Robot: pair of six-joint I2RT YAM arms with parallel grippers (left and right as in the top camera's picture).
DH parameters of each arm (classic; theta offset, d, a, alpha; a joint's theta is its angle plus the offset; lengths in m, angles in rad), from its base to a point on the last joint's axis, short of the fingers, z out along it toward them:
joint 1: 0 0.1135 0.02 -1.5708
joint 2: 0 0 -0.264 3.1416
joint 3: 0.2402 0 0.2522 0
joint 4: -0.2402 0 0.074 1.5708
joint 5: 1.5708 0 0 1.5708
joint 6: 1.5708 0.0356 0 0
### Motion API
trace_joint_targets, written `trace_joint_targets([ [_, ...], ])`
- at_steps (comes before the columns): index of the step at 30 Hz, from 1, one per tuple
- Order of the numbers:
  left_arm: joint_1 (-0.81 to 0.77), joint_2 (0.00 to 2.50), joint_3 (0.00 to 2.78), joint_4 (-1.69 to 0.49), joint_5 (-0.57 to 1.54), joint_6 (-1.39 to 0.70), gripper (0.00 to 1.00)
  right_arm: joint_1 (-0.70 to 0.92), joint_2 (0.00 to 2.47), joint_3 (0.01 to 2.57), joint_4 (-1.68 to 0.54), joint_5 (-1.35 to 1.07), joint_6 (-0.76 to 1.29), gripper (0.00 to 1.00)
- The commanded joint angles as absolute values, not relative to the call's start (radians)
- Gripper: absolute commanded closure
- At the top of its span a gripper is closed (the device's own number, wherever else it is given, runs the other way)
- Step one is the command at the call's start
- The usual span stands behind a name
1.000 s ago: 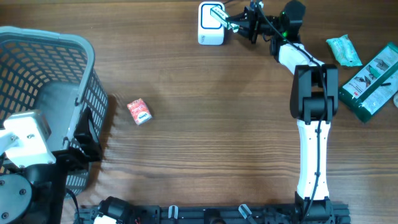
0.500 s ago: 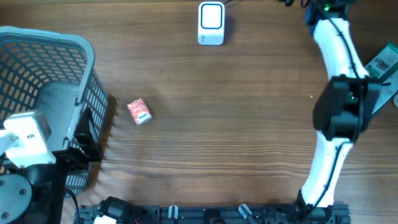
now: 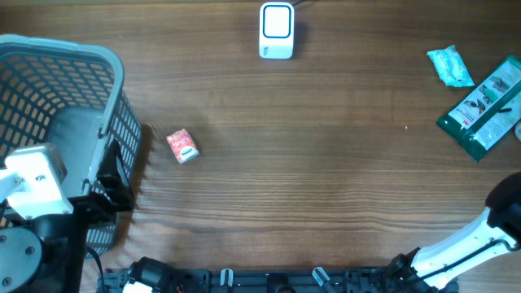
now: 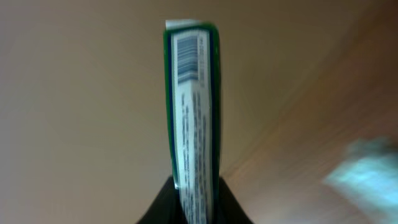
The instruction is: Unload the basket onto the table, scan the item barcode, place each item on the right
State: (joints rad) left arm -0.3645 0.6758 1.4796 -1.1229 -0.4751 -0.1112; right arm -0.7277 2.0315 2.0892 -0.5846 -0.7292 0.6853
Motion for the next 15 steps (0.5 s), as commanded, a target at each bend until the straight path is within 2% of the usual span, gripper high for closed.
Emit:
trace_joint_targets([
  [1,-0.361,0.674,1.483,-1.120,-0.481,-0.120,0.00,-0.661,2.035,2.090,-0.651,-0.017,0.414,0.95],
  [6,-0.361,0.674,1.483,-1.120,-0.481,-0.120,0.00,-0.622,2.131,1.994,-0.650,0.030,0.381,0.95],
  [13,-0.361,0.674,1.483,-1.120,-0.481,-0.120,0.00,-0.478,2.266,1.987,-0.793,0.030,0.358,0.94],
  [14,-0.361,0.674,1.483,-1.120,-0.481,-0.120,0.00,-0.456,2.279,1.987,-0.804,0.062,0.359,0.91],
  [15,-0.361,0.674,1.483,-1.120,-0.481,-0.120,0.00,-0.433,2.286,1.987,-0.825,0.125,0.360,0.79],
])
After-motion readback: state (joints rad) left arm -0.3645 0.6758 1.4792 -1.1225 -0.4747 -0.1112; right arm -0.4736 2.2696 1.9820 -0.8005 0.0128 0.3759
